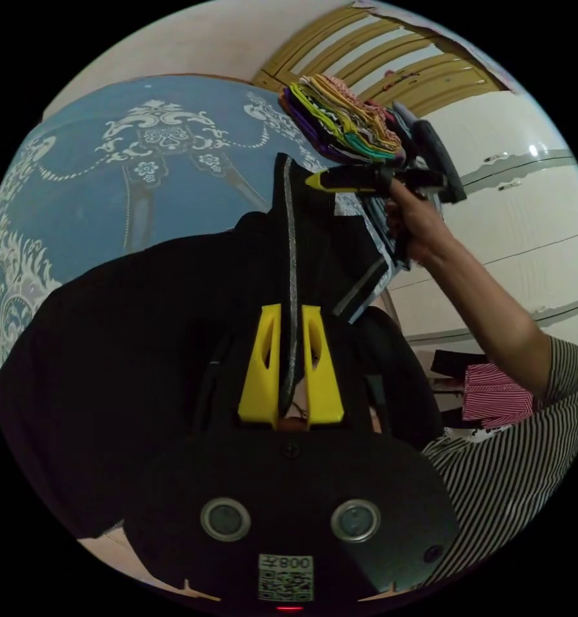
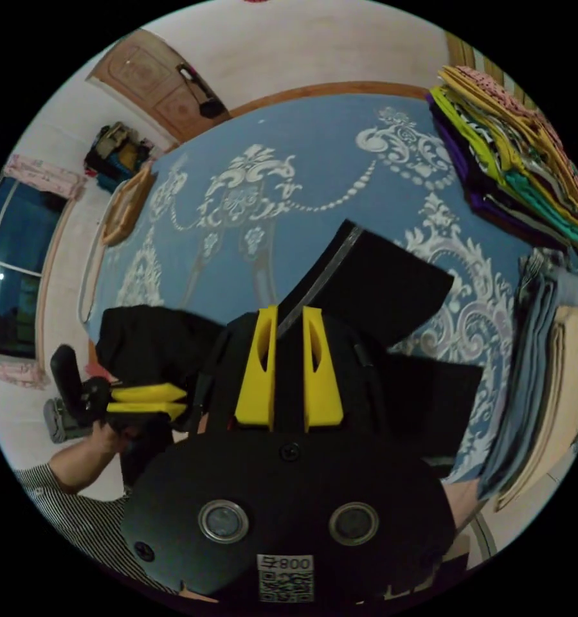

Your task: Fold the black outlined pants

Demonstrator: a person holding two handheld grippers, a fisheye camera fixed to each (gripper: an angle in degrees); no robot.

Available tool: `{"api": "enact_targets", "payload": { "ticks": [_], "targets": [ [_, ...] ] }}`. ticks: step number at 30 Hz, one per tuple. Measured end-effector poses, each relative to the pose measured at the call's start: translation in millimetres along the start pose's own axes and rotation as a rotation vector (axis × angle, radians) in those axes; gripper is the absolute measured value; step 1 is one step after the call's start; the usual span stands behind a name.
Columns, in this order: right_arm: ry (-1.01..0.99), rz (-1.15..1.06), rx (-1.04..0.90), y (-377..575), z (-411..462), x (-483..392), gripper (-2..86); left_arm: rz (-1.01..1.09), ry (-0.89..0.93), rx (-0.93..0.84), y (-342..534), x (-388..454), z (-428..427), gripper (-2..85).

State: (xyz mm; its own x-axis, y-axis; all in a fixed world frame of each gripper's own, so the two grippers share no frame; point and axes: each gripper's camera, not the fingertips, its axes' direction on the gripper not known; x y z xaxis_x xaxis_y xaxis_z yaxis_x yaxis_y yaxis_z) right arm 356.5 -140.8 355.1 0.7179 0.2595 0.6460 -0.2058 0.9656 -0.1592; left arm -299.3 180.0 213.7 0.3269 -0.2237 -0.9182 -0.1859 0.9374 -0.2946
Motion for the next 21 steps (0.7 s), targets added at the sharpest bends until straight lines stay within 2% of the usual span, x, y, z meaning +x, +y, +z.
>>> {"api": "enact_targets", "payload": {
  "ticks": [8, 12, 15, 21],
  "targets": [
    [0.114, 0.054, -0.146, -44.0, 1.3, 47.6, 7.4, -0.009, -0.044, -0.092, -57.3, -27.1, 98.7, 4.3],
    [0.139, 0.052, -0.147, -42.6, -13.3, 67.3, 4.9, -0.003, -0.034, -0.086, -83.1, -40.5, 136.3, 2.4],
    [0.080, 0.047, -0.132, -35.2, -32.2, 88.5, 2.0, 0.012, -0.029, -0.060, -100.2, -45.8, 158.3, 1.6],
    [-0.161, 0.065, 0.043, -1.2, -102.7, 141.9, 0.3, 0.072, -0.018, 0.026, -130.8, -48.9, 195.5, 1.0]
  ]
}}
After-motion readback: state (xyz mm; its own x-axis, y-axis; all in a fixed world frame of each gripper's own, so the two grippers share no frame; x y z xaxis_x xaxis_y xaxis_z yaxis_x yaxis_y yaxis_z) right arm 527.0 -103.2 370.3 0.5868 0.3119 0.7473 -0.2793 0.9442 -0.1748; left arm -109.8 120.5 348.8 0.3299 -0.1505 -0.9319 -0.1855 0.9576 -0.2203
